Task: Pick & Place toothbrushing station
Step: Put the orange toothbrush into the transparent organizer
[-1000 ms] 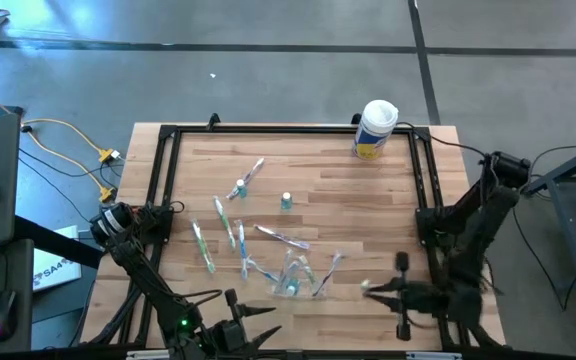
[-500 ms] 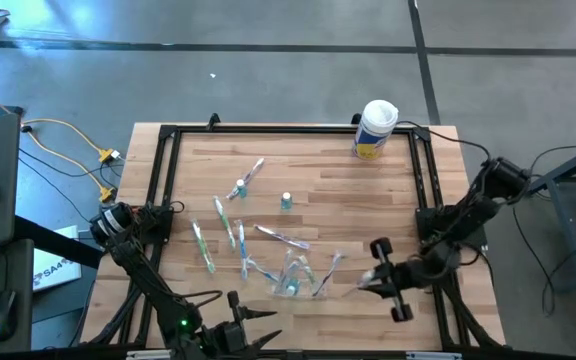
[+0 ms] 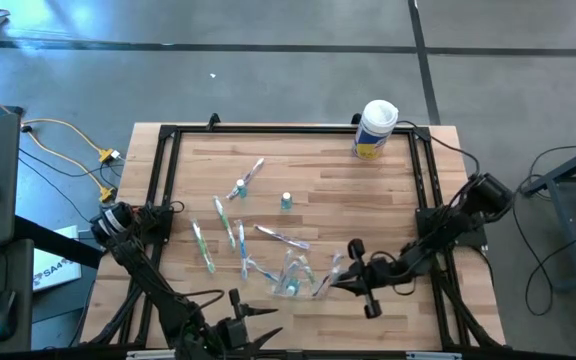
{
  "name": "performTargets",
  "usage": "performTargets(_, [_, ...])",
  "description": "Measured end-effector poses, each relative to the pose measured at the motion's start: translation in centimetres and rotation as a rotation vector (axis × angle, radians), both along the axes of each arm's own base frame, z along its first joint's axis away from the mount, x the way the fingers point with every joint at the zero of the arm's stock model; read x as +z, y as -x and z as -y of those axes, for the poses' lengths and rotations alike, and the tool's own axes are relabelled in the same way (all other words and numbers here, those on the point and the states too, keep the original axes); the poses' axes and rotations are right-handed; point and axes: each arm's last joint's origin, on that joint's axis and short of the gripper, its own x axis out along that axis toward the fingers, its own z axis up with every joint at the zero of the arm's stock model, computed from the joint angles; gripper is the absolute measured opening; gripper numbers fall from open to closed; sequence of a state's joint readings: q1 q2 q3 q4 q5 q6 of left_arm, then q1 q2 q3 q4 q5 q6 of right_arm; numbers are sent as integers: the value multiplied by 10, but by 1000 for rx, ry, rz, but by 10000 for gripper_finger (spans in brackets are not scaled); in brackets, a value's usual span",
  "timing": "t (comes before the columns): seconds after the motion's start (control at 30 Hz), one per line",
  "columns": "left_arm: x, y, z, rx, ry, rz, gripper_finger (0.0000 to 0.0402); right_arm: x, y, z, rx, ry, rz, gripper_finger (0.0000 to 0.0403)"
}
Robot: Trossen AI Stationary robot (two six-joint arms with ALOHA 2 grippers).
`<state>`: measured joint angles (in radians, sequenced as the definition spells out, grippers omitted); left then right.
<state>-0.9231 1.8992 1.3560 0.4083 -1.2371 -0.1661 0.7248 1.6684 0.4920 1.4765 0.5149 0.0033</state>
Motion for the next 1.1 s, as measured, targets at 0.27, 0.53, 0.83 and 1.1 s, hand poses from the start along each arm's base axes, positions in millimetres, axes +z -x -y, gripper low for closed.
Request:
performTargets(0.27, [-1,-3,-1,-40,-1,-10,184,-10,-15,-7,-95,-5,-41,8])
performTargets(0.53, [-4,-4,-2,-37,-33,-35,184,-24,-21,-11,-146,-34,-89,8])
performTargets(0.83, [-5,-9,-7,-28,-40,-43,184,-27,-24,-7,-180,-21,-103,7])
performTargets(1.1, [-6,-13,-10,-45,-51,-59,184,-35,-25,-7,-223,37,-163,7])
